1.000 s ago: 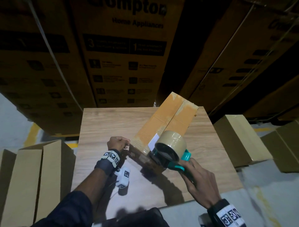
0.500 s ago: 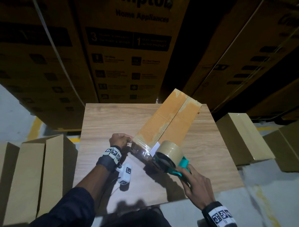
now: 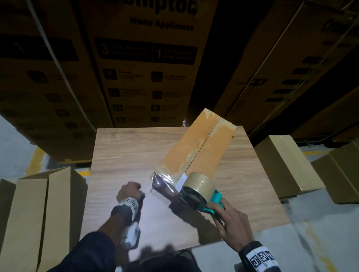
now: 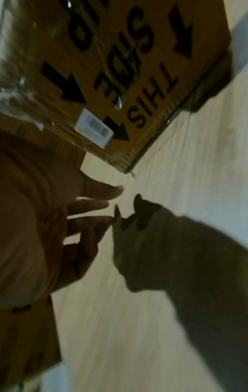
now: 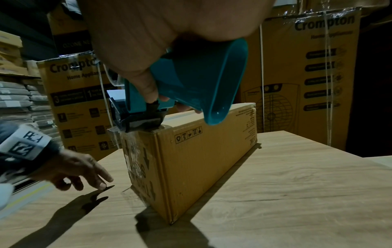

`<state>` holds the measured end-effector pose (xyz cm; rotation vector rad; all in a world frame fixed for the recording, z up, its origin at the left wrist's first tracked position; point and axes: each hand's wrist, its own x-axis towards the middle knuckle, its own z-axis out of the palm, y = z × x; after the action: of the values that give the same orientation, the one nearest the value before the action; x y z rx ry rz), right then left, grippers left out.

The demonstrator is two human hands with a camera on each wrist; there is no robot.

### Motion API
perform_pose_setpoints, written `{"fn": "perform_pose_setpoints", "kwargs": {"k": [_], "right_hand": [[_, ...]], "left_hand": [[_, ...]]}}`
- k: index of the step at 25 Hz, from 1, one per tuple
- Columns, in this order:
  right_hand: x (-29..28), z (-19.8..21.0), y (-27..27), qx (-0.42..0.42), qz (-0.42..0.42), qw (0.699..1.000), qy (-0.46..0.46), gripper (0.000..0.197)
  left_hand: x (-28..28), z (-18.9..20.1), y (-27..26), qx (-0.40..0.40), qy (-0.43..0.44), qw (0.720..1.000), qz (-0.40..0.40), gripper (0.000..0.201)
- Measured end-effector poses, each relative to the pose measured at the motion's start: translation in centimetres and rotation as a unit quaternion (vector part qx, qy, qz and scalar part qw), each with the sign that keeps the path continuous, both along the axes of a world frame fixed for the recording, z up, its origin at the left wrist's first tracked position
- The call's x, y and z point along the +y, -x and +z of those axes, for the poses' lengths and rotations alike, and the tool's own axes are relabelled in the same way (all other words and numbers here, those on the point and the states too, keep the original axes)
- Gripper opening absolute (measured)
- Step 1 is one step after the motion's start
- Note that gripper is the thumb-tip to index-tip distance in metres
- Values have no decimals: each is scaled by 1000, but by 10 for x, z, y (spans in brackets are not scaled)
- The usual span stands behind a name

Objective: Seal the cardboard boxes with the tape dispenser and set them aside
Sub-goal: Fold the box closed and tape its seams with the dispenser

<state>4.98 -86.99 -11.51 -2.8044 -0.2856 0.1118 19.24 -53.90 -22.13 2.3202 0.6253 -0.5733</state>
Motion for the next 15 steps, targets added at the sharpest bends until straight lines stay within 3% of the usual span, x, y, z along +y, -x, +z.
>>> {"fn": "perform_pose_setpoints", "kwargs": {"k": [4,6,8,11,13,15], "right_hand": [[4,2,-2,-12,-4,1000,5,68],[4,-1,0,-18,-2,1000,1,68],[2,-3,0,-20,-6,1000,-1,66],[1,-4,-2,-15,-4,1000,1,64],[1,-4,-3,-15,-2,1000,-1,63],[-1,-4,-3,-16,2,1000,-6,62]], "left_hand": [[-3,-2,30,-171,131,975,-47,66],[-12,13,32,-217,200,953,-76,85],[-23,27,31,-222,264,937,-60,84],[-24,30,26,-234,249,938,-53,71],[-16,33,17,-219,203,949,-105,67],[-6,33,6,-210,101,954,-190,74]]}}
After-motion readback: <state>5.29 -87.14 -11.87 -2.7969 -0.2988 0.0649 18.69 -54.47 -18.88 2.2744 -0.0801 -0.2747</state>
